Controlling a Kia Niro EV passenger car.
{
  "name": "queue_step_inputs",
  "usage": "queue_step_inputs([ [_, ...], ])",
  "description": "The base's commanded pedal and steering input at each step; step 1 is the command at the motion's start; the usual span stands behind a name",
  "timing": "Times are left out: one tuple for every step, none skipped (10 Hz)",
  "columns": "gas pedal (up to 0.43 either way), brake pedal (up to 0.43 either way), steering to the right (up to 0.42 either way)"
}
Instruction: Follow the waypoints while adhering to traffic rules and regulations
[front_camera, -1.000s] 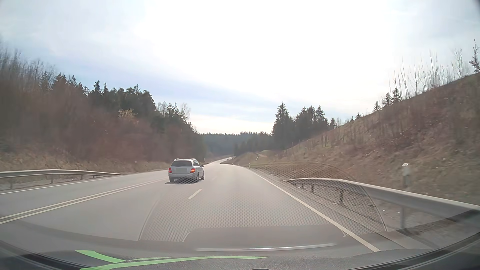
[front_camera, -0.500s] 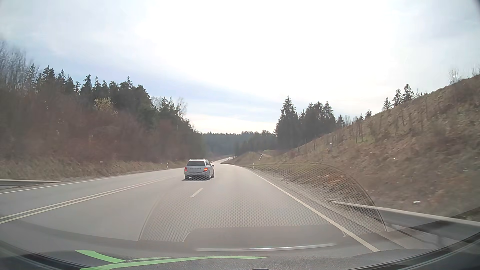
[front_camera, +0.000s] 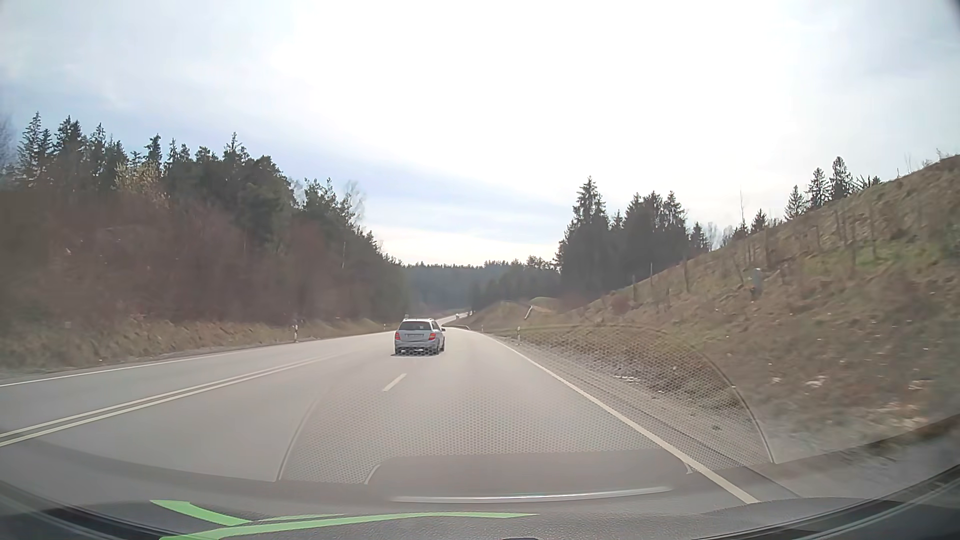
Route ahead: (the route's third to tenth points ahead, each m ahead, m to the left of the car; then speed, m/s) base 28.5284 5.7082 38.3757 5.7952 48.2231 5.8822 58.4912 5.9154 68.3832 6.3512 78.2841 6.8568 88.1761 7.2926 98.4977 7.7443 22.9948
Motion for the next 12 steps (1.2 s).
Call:
queue_step_inputs([
  [0.150,0.000,0.000],
  [0.150,0.000,0.000],
  [0.150,0.000,0.000],
  [0.138,0.000,0.000],
  [0.130,0.000,-0.001],
  [0.118,0.000,0.000],
  [0.110,0.000,-0.001],
  [0.098,0.000,-0.001],
  [0.087,0.000,-0.001],
  [0.079,0.000,-0.001],
  [0.079,0.000,-0.001],
  [0.067,0.000,-0.001],
])
